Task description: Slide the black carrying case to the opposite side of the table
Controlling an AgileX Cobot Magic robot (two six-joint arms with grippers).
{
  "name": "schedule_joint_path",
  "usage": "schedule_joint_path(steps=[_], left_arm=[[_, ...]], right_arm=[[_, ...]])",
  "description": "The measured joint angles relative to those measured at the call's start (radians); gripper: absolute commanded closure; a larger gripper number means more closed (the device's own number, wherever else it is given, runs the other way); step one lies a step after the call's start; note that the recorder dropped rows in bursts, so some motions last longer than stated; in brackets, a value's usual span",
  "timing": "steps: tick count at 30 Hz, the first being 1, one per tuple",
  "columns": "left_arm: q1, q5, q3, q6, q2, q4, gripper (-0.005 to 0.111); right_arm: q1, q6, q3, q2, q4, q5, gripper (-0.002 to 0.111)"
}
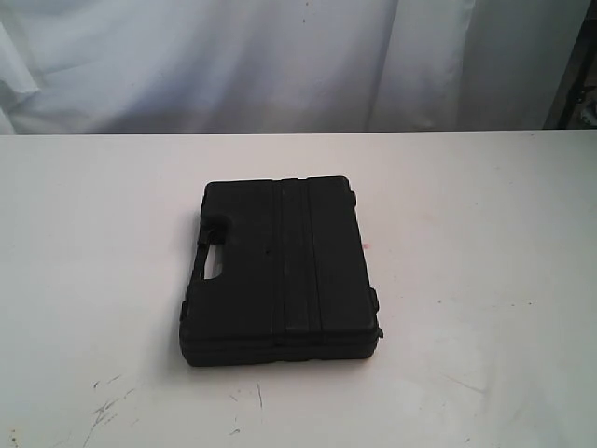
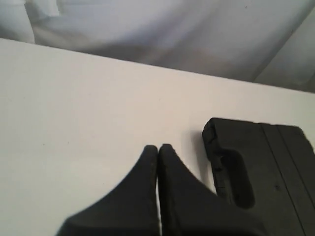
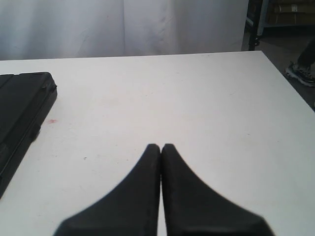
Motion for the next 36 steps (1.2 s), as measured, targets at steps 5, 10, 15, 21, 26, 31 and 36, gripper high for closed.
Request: schedule_joint_path(steps=[5, 10, 15, 21, 26, 31, 36], left_arm=[[0.000, -0.038, -0.014, 0.009, 0.131, 0.000, 0.107], [0.000, -0.091, -0.014, 0.011, 0.193, -0.044, 0.107], [0.000, -0.068, -0.066, 0.013, 0.275, -0.058, 0.107], [0.000, 0.041, -0.219, 0.050, 0.414, -0.113, 0.107], [-0.014, 0.154, -0.367, 0.088, 0.580, -0.171, 0.107], [-0.170, 0.232, -0.485, 0.018, 0.736, -0.070, 0.107], [-0.253, 0.280, -0.540, -0.074, 0.864, -0.006, 0.107]], right_arm=[[0.000, 0.000, 0.000, 0.000, 0.000, 0.000, 0.108], [0.000, 0.000, 0.000, 0.000, 0.000, 0.000, 0.108], [0.000, 0.000, 0.000, 0.000, 0.000, 0.000, 0.108], [0.000, 0.000, 0.000, 0.000, 0.000, 0.000, 0.108], [0.000, 0.000, 0.000, 0.000, 0.000, 0.000, 0.108], [0.000, 0.000, 0.000, 0.000, 0.000, 0.000, 0.108], [0.000, 0.000, 0.000, 0.000, 0.000, 0.000, 0.108]])
